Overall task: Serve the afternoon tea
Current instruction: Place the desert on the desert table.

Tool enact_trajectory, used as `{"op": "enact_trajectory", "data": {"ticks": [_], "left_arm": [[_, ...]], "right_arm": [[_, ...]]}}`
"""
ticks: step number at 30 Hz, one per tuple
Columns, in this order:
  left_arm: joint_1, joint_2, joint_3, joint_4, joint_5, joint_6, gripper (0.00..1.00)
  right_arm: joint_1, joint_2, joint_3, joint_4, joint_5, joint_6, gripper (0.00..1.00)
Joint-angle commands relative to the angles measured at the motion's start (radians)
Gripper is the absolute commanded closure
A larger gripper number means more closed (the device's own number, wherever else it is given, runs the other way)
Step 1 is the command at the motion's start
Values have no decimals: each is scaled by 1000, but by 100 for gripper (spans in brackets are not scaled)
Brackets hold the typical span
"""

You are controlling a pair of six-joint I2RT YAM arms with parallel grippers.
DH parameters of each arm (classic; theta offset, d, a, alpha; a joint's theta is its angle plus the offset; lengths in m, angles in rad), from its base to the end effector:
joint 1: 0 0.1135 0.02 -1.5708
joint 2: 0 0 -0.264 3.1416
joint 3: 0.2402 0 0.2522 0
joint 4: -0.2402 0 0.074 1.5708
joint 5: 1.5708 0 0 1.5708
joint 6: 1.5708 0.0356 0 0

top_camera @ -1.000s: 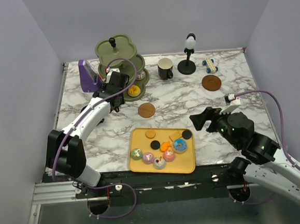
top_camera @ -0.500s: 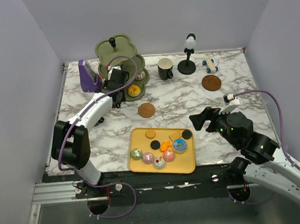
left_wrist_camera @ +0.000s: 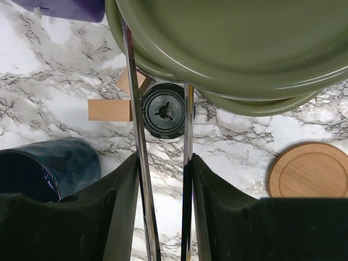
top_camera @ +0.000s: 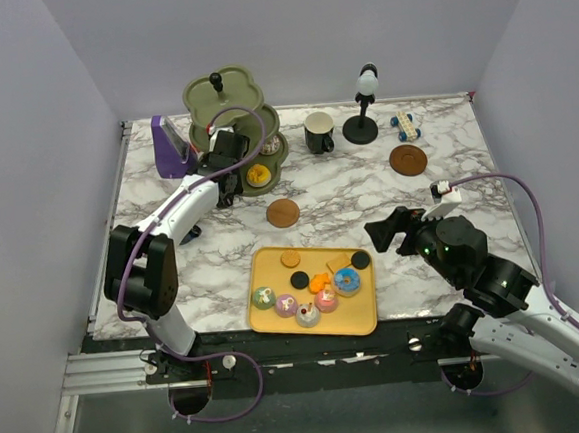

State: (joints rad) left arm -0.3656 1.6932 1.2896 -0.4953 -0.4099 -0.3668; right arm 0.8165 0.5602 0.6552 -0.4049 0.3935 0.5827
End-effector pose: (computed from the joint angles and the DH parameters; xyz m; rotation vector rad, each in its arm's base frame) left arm 0.3482 -0.1181 0.2510 -0.1735 2.3712 0.1637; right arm 0.1033 0.0900 0.3041 0.0524 1.8989 0.5967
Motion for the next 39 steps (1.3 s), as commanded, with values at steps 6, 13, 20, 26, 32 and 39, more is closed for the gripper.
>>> {"op": "enact_trajectory", "data": {"ticks": [6,13,20,26,32,39], "left_arm": [[11,-20,30,-18,10,-21,46],[11,-94,-5,-48,2,-29,39],[10,-242,-114,-86,12,-57,37],[-8,-456,-237,-150,26,-98,36],[-80,-697,-328,-249,17,-149,36],[-370,-866,-385,-350,-57,-262,37]], "right_arm": [[4,-2,-6,8,-13,-12,0],[4,-5,-5,8,-12,-12,0],[4,-18,-7,8,-10,-11,0],[4,-20,-7,14,-18,-13,0],[4,-26,-6,12,-15,-14,0],[4,-26,-4,8,-7,-14,0]]}}
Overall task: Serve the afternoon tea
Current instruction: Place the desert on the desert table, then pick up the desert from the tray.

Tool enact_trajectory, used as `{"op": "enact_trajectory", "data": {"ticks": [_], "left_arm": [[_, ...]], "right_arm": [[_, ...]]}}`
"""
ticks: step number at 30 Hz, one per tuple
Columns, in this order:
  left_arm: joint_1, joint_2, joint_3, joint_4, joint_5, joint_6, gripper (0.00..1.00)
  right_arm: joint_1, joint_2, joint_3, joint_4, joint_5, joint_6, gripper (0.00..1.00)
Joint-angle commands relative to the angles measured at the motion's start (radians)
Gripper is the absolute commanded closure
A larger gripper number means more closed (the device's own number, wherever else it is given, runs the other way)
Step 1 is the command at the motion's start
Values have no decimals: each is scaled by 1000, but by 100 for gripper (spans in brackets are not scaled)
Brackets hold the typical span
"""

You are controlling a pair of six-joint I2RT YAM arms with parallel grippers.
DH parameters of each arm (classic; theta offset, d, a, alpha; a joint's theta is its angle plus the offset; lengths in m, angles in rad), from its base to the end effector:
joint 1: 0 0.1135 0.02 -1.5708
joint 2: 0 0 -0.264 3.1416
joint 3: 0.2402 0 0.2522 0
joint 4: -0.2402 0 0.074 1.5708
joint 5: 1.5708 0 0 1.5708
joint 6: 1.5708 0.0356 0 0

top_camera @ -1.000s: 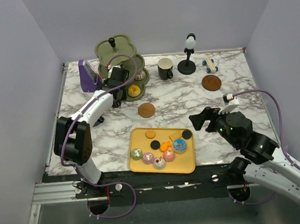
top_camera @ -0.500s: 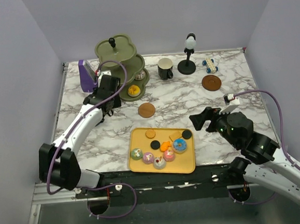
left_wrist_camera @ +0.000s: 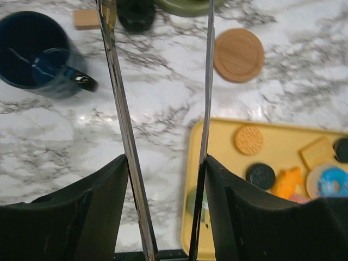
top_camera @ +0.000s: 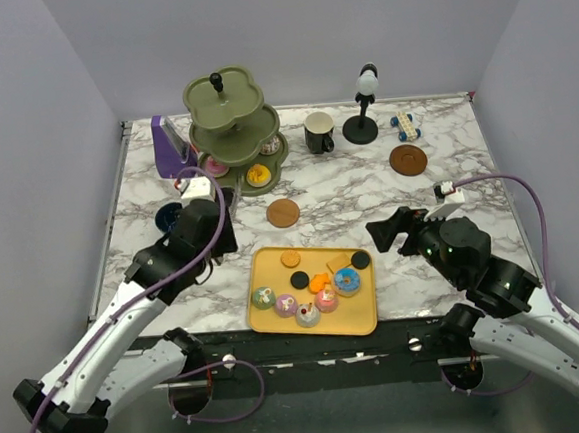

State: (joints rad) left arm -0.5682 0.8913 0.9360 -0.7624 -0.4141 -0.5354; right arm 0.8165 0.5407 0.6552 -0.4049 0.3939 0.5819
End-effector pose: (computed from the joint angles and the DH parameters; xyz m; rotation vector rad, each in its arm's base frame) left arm 0.1564 -0.0829 0.3196 -0.1747 2.2131 -0.1312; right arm 0.1007 0.0872 0.3064 0.0569 1.8817 0.6083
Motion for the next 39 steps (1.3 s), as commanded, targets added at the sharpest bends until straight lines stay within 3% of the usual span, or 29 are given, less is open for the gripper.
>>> {"op": "enact_trajectory", "data": {"ticks": [1,6,13,21,31,39], "left_arm": [[-217,-76,-40,-81,-61,-107,37],[-411,-66,-62,-17,-97,-141,37],[-561,135,-32,218,-95,10,37],[-540,503,138,381,-109,190,36],[-426,894,413,477,57,242,36],[-358,1012,491,479,170,190,36]], "right_arm": [[4,-6,-6,8,-6,-13,0],[4,2,-6,5,4,-14,0],[4,12,-4,0,11,-13,0],[4,12,0,-6,14,-12,0],[4,-55,69,-87,48,-19,0],[4,-44,60,-78,43,-17,0]]}}
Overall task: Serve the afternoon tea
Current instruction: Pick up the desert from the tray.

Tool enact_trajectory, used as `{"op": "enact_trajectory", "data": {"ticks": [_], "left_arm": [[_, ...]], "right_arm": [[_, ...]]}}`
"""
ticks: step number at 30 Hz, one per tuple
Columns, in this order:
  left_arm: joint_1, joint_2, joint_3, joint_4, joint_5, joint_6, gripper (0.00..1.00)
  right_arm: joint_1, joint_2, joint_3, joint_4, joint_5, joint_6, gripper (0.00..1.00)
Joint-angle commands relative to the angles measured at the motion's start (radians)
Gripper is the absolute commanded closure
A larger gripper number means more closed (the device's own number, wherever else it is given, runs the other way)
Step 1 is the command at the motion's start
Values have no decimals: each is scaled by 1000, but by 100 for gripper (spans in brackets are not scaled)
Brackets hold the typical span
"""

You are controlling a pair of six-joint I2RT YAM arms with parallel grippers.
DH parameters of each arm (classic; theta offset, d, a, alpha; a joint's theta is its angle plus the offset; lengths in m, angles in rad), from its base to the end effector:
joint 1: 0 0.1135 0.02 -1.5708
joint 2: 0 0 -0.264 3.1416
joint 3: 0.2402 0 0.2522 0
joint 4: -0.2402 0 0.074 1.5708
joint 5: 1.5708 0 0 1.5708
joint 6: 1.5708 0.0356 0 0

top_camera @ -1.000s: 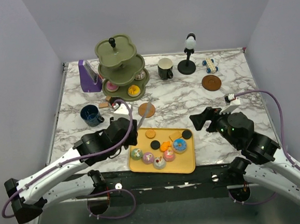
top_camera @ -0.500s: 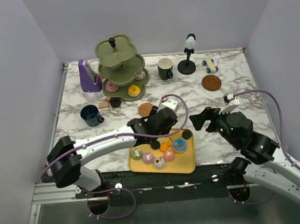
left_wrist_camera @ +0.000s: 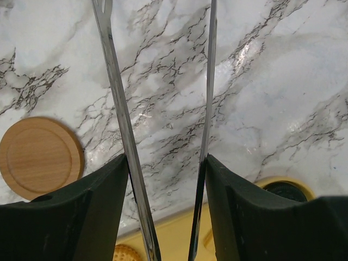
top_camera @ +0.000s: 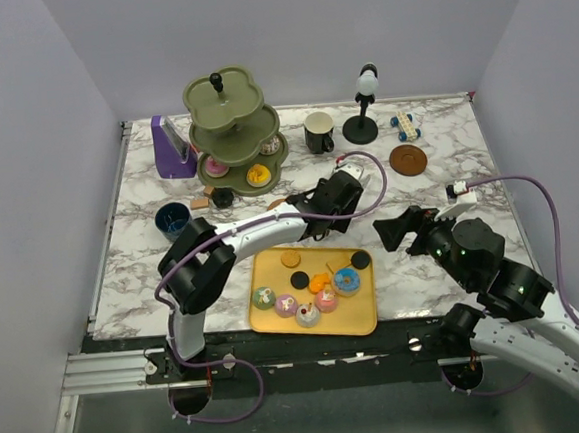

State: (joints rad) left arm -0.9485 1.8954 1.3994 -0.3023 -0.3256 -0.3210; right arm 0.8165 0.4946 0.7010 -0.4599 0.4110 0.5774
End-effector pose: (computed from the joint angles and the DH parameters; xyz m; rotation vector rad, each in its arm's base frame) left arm 0.2560 -0.3374 0.2227 0.5699 2.2594 -0.2532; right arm 0.0914 0.0765 0.3210 0.0746 1.8445 0.6141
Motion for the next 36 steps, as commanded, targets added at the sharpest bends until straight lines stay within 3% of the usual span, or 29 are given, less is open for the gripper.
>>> {"op": "enact_trajectory", "data": {"ticks": [1,4,10,15,20,27,36], "left_arm": [[24,-2,19,16,79,-31,36],[22,-77,-48,34,61,-42,36],[12,-393,-249,24,10,-38,38],[-60,-654,-355,-156,7,-29,39],[-174,-870,-368,-457,31,-72,39],[-350,-937,-314,-786,25,-205,41],[-410,-1018,-307,-837,30,-279,42]], "right_arm": [[4,1,12,-21,24,-13,0],[4,-2,6,-17,25,-12,0],[4,-9,3,-11,26,-10,0],[4,-1,0,-5,26,-11,0],[4,12,-9,10,21,-9,0],[4,24,-6,18,34,-11,0],[4,9,-9,0,62,-5,0]]}}
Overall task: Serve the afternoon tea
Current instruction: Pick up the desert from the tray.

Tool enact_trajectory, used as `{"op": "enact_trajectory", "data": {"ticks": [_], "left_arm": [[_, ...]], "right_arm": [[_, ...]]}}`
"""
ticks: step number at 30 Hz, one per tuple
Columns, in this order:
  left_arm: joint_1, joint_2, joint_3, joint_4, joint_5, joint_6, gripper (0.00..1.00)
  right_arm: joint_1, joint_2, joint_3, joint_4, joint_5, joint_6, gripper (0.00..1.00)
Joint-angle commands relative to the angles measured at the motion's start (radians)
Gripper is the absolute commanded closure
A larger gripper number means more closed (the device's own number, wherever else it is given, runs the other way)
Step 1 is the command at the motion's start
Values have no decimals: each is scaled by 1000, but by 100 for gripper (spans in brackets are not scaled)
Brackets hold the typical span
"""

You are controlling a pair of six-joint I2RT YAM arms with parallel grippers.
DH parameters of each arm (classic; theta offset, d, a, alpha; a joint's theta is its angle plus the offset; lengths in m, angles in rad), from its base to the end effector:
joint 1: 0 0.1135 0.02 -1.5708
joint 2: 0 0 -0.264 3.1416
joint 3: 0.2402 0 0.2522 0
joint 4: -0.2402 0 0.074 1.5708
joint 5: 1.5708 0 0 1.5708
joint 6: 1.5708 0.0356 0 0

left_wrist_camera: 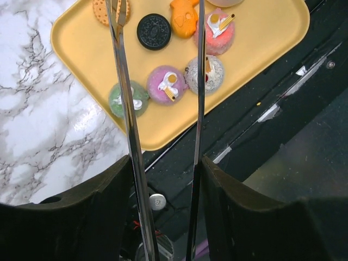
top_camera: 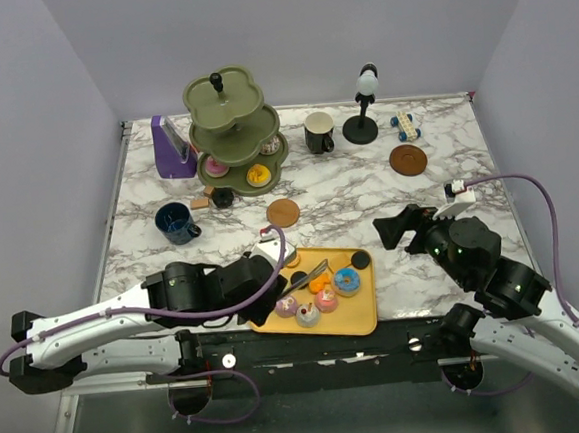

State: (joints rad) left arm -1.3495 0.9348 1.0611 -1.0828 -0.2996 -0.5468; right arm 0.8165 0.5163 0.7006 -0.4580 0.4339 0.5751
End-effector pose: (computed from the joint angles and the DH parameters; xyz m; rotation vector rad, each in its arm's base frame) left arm 0.0456 -0.1547 0.3280 0.8715 2.3618 -0.4266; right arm 0.0948 0.0791 0.3190 0.0833 1.8559 0.5802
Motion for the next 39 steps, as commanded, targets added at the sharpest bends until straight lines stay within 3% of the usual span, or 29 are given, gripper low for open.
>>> {"op": "enact_trajectory", "data": {"ticks": [1,11,39], "left_arm": [[-14,-60,31,-59,18,-60,42],[-135,32,50,-68,70,-52,43],[-151,183,56,22,105,24,43]], "right_arm": [[4,-13,-10,-4,39,-2,0],[4,1,-14,5,33,-1,0],[4,-10,-19,1,38,1,0]]}}
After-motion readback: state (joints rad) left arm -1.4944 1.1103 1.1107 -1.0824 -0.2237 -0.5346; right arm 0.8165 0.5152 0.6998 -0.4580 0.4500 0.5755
